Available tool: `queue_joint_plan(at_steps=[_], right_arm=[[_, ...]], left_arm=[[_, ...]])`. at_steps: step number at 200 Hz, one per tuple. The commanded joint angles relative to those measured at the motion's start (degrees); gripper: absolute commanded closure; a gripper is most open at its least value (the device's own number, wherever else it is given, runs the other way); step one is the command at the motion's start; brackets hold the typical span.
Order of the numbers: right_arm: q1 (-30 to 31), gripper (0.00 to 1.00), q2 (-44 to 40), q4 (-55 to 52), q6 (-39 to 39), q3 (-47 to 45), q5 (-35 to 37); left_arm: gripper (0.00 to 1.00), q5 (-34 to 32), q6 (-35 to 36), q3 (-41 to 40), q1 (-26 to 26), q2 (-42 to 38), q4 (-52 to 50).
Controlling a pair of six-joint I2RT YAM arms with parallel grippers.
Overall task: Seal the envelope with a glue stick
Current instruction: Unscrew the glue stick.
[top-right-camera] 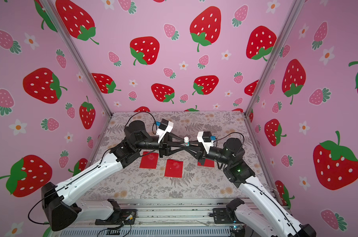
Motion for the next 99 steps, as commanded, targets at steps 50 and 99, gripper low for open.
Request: queue_joint_plan(at_steps=[50, 99], right_arm=[[0.4, 1.0, 0.1, 0.8, 1.0, 1.0, -1.4], [0.3, 1.0, 0.1, 0.9, 1.0, 0.8, -1.4]], left_arm=[[0.59, -3.9, 1.5, 3.0, -1.5, 0.2, -0.3], [0.53, -5.0, 1.1, 2.9, -1.5, -0.3, 0.0]])
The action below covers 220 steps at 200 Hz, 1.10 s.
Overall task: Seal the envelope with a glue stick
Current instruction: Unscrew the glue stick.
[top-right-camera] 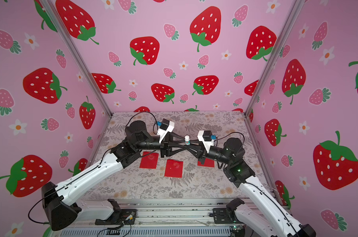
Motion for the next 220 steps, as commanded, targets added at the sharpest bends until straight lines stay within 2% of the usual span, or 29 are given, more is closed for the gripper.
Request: queue_joint_plan(at_steps=[1, 48, 187, 220], right_arm=[[0.6, 1.0, 0.0, 0.9, 0.8, 0.8, -2.7], [0.7, 1.0, -0.2, 1.2, 0.6, 0.7, -2.3], [0.8, 1.0, 0.7, 2.1, 1.2, 1.0, -1.1], [0.8, 1.0, 0.8, 2.2, 1.2, 1.2, -1.0]], left_arm=[[0.52, -2.1, 0.5, 2.4, -0.5, -0.3, 1.0], [0.5, -5.1, 0.5, 1.7, -0.4, -1.6, 1.1], [0.66, -0.2, 0.1, 3.6, -1.7, 0.9, 1.8], [0.72, -0.2, 0.5, 3.9, -2.0, 1.4, 1.5]])
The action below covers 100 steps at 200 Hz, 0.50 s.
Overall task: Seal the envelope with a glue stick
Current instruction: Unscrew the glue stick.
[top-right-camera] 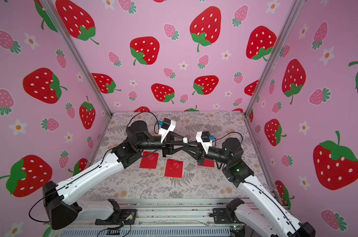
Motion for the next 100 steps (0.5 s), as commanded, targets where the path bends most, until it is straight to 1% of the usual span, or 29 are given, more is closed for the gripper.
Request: queue_joint_plan(at_steps=[1, 42, 51, 53, 54, 55, 57, 58, 61, 73, 84, 100], right_arm=[[0.3, 1.0, 0.1, 2.0, 0.5, 1.2, 0.3], [0.3, 1.0, -0.4, 2.0, 0.7, 1.2, 0.7], [0.2, 0.92, -0.4, 2.0, 0.7, 1.2, 1.1], [0.3, 0.92, -0.4, 2.0, 0.8, 1.1, 1.2], [0.3, 0.88, -0.3, 2.0, 0.8, 1.1, 1.1], [0.3, 0.88, -0.3, 1.9, 0.8, 1.1, 1.3], [0.3, 0.84, -0.3, 1.9, 0.8, 1.0, 1.3], [0.3, 0.84, -0.3, 1.9, 0.8, 0.9, 1.5], [0.3, 0.79, -0.4, 1.9, 0.8, 0.9, 1.6], [0.3, 0.67, -0.5, 2.0, 0.6, 0.4, 2.4], [0.3, 0.64, -0.5, 1.9, 0.5, -0.1, 3.1], [0.3, 0.63, -0.5, 1.9, 0.5, -0.7, 3.6]], left_arm=[[0.72, 2.1, 0.7, 2.7, -0.7, 0.6, 0.9], [0.83, 2.1, 1.0, 2.8, -0.9, 0.6, 0.9], [0.84, 2.0, 0.9, 2.8, -0.9, 0.3, 1.0], [0.84, 2.0, 1.0, 2.8, -0.9, 0.3, 1.0], [0.84, 1.9, 1.0, 2.8, -0.9, 0.2, 1.0], [0.84, 1.9, 1.0, 2.8, -0.9, 0.2, 1.0], [0.84, 1.8, 0.9, 2.8, -0.9, 0.1, 1.1], [0.84, 1.7, 0.9, 2.8, -0.9, 0.1, 1.1], [0.85, 1.6, 0.9, 2.8, -0.9, 0.0, 1.1], [0.86, 1.3, 1.0, 2.8, -1.0, -0.6, 1.1], [0.86, 0.9, 1.0, 2.9, -1.0, -1.0, 1.0], [0.86, 0.5, 1.1, 2.8, -1.0, -1.6, 1.0]])
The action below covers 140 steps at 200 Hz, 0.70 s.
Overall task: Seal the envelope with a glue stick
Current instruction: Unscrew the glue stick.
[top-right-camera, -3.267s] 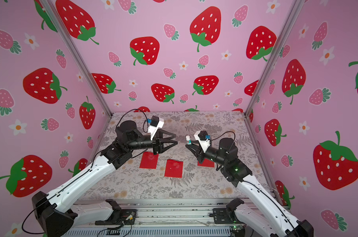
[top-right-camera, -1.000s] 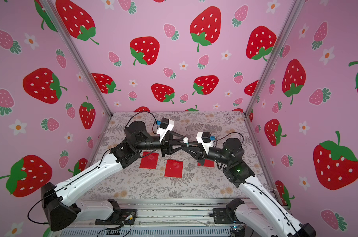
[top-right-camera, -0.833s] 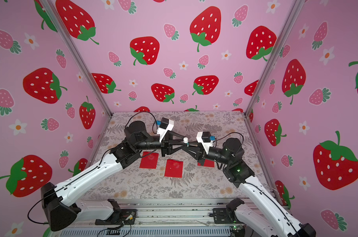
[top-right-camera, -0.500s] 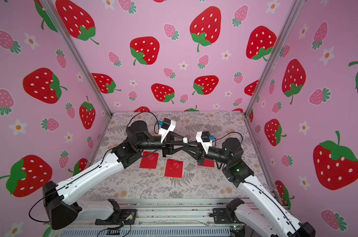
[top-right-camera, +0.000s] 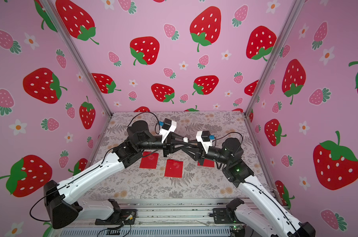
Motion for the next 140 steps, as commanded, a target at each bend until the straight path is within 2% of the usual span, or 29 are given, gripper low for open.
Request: queue_joint_plan(at_steps=[1, 82, 140], right_arm=[[0.1, 0.63, -0.4, 1.6, -0.7, -0.7, 2.3], [0.1, 0.66, -0.4, 2.0, -0.4, -1.9, 3.1], [0.1, 0.78, 0.1, 2.9, 0.3, -1.8, 2.8]], left_arm=[[0.86, 0.7, -0.4, 2.6, -0.6, -2.0, 0.8], [0.87, -1.2, -0.6, 1.7, -0.7, -3.4, 1.5], [0.87, -2.0, -0.6, 1.5, -0.7, -3.6, 1.8]])
